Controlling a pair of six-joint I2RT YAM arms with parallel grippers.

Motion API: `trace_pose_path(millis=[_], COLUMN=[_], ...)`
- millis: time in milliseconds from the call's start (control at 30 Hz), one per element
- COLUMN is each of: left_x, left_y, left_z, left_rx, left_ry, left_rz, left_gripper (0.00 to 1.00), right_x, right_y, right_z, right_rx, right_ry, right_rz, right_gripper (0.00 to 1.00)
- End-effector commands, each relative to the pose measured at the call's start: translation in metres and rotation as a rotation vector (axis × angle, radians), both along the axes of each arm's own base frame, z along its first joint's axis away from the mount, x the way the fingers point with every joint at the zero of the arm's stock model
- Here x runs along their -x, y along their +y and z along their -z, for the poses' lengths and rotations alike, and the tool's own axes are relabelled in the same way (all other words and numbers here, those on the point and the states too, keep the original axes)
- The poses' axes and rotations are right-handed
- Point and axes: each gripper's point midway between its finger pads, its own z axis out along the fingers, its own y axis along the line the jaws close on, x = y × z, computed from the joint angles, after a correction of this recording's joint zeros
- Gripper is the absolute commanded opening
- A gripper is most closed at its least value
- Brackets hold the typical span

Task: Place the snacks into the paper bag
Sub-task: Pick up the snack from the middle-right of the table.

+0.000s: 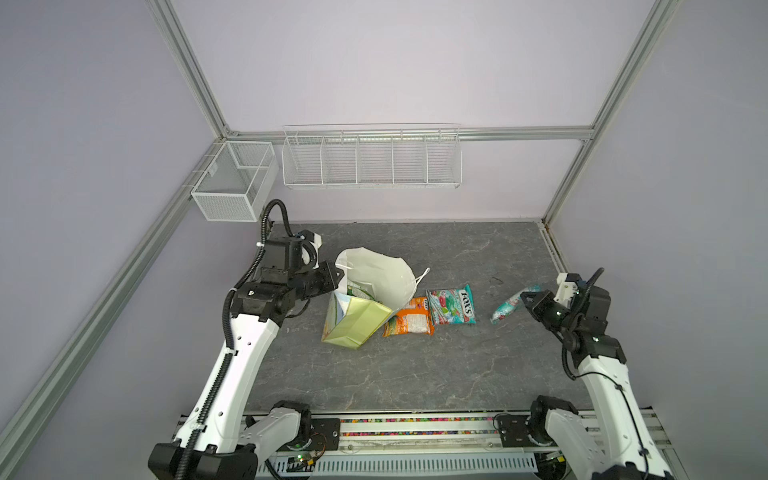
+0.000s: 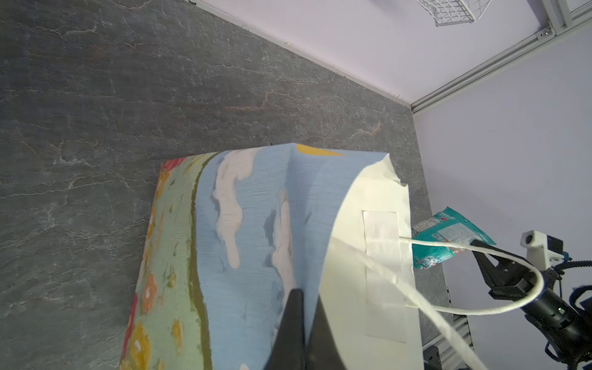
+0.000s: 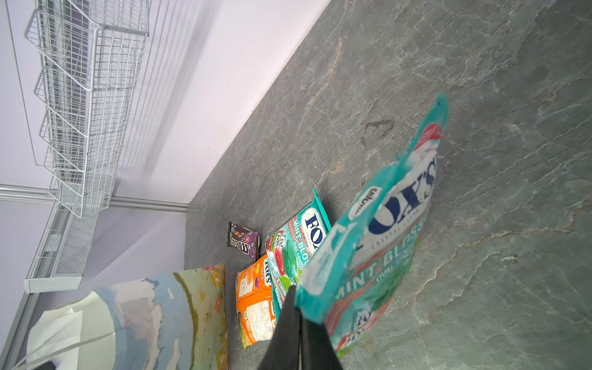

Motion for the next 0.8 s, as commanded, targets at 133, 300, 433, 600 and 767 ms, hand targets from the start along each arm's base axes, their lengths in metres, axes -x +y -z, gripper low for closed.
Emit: trace_pose_path(millis=[133, 300, 433, 600, 767], left_x=[0.001, 0.001, 0.001, 0.001, 0.001], left_y=[-0.006, -0.007, -0.007, -0.009, -0.012], left_z=[-0.036, -0.036, -0.035, -0.035, -0.034], left_rx=[0.053, 0.057, 0.058, 0.067, 0.070], left_ry=[-0.108, -0.108, -0.107, -0.106, -0.103], left_rz=[0.024, 0.025, 0.025, 0.029, 0.035], left_gripper=[0.00, 0.00, 0.00, 0.00, 0.00], right_x=[0.001, 0.005, 0.008, 0.011, 0.013], right_y=[0.008, 0.013, 0.020, 0.029, 0.037], right_z=[-0.037, -0.051, -0.063, -0.078, -0.092], right_rx=[0.030, 0.046, 0.056, 0.070, 0.074], right_ry=[-0.107, -0.134, -0.156, -0.185, -0.213], right_rz=[-0.047, -0.066, -0.090, -0.121, -0.147], right_gripper=[0.07, 0.07, 0.06, 0.06, 0.07])
